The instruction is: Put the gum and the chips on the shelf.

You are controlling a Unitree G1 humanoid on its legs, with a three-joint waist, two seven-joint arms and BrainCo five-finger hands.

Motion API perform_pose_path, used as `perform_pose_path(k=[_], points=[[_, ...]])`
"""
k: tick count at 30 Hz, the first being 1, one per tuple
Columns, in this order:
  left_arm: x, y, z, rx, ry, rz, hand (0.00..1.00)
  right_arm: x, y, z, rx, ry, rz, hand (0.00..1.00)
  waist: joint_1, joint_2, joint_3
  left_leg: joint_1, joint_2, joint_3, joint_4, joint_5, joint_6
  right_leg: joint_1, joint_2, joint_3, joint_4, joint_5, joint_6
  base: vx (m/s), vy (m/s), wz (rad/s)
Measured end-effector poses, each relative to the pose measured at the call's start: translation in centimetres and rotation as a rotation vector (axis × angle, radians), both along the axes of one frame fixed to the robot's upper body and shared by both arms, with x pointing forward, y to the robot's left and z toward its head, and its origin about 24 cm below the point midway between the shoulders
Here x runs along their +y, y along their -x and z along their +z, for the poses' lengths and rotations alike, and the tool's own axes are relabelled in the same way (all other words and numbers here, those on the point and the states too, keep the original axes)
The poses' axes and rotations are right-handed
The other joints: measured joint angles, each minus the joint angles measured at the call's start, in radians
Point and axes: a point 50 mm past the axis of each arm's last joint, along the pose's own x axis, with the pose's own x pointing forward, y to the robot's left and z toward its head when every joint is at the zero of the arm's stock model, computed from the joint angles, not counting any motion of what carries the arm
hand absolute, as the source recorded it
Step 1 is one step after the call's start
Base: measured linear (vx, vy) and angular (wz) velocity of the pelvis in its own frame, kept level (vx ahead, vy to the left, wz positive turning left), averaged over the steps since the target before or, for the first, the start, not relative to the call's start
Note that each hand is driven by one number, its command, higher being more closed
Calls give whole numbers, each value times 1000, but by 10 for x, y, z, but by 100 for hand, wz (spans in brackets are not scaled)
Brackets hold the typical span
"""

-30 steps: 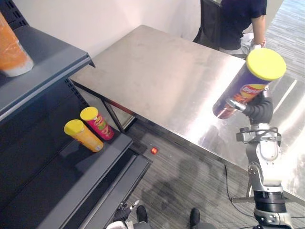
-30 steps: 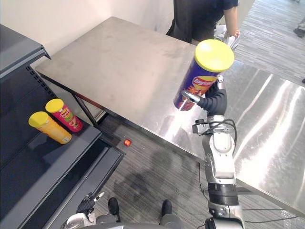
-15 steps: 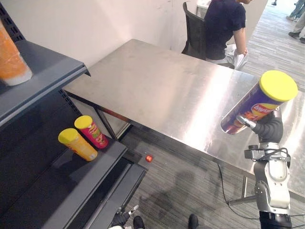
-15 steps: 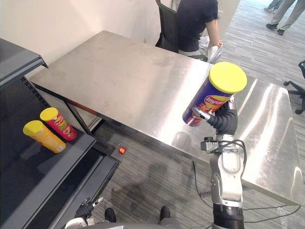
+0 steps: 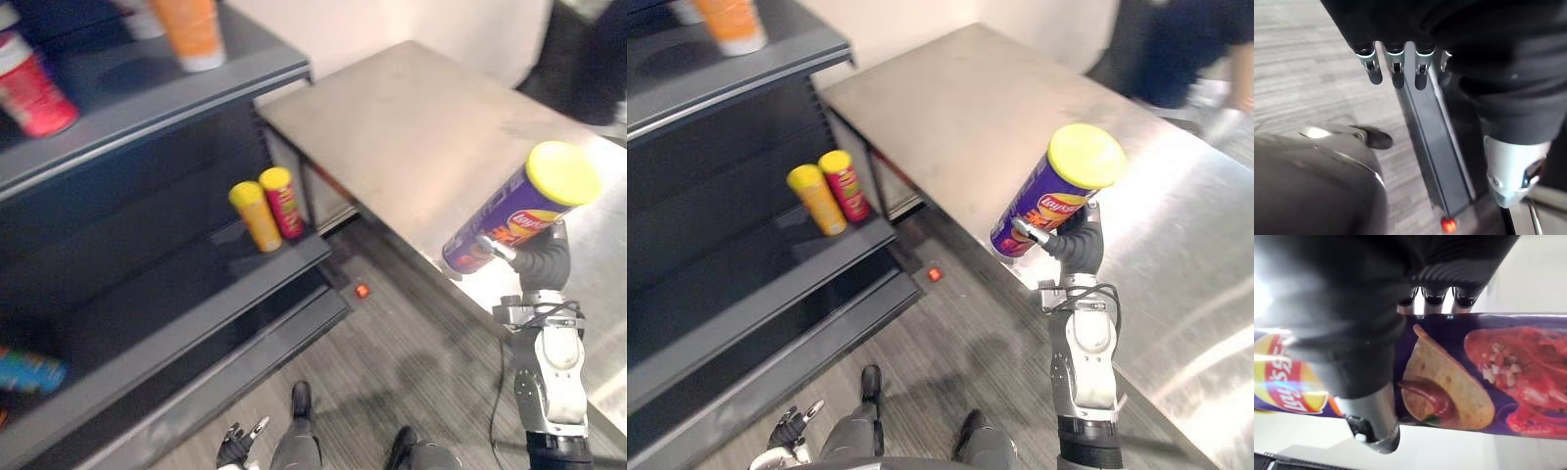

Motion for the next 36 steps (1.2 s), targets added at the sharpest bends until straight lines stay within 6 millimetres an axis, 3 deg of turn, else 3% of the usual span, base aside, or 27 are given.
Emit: perform_pose_path(k=[1, 2, 4, 5, 7, 11, 14, 17, 24, 36], points=[[1, 14, -3, 27, 10, 31, 0, -6, 1, 3, -12, -11, -37, 100, 0, 2, -2, -3, 15, 116, 177, 43, 67, 1, -28, -39, 45, -9, 0, -22, -183, 133], [-1, 20, -3, 36, 14, 28, 0, -16, 5, 7, -36, -7, -86, 100, -15, 34, -5, -8, 20, 162, 183, 93, 37, 12, -28, -91, 79, -26, -1, -25, -188, 149], [3, 12, 0, 4, 5, 25, 0, -33, 11, 8, -50, -37, -177, 100, -31, 21, -8, 7, -26, 152, 58, 159, 38, 16, -57, -174, 32, -19, -1, -124, -58, 143], [3, 17, -2, 28, 11, 27, 0, -36, 12, 8, -52, -52, -199, 100, -29, 18, -6, 10, -3, 188, 187, 41, 45, 13, -67, -207, 36, -15, -8, -139, -61, 116], [0, 21, -4, 33, 31, 20, 0, -43, 18, 2, -29, -59, -238, 100, -36, 19, -3, 85, 28, 193, 235, -50, -38, 23, -82, -259, 49, -14, -9, -110, -61, 86], [1, 25, -4, 39, 34, 36, 0, -46, 20, -1, -18, -58, -252, 100, -40, 41, -7, 162, 22, 187, 92, -97, -108, 6, -107, -303, 94, -8, 2, -130, 118, 43], [4, 24, -4, 41, 20, 40, 0, -48, 22, -2, -12, -56, -265, 100, -54, 12, 2, 137, -33, 189, 45, -85, -107, -27, -169, -324, 117, 14, 16, -116, 172, 37], [6, 27, -4, 54, 15, 43, 0, -50, 23, -2, -9, -56, -279, 100, -55, 9, 6, 125, -59, 187, 57, -91, -83, -24, -198, -325, 119, 40, 26, -65, 184, 16], [18, 22, -1, 39, -8, 79, 0, -47, 21, -4, 11, -28, -285, 100, -54, -1, 16, 103, -47, 186, 86, -99, -71, -26, -169, -326, 83, 66, 26, -2, 77, -1], [18, 15, 0, 17, -7, 70, 0, -38, 16, -8, 25, -35, -241, 100, -54, -11, 37, 128, -41, 191, 29, -75, -83, -28, -143, -315, 66, 65, 26, 34, 22, -2]])
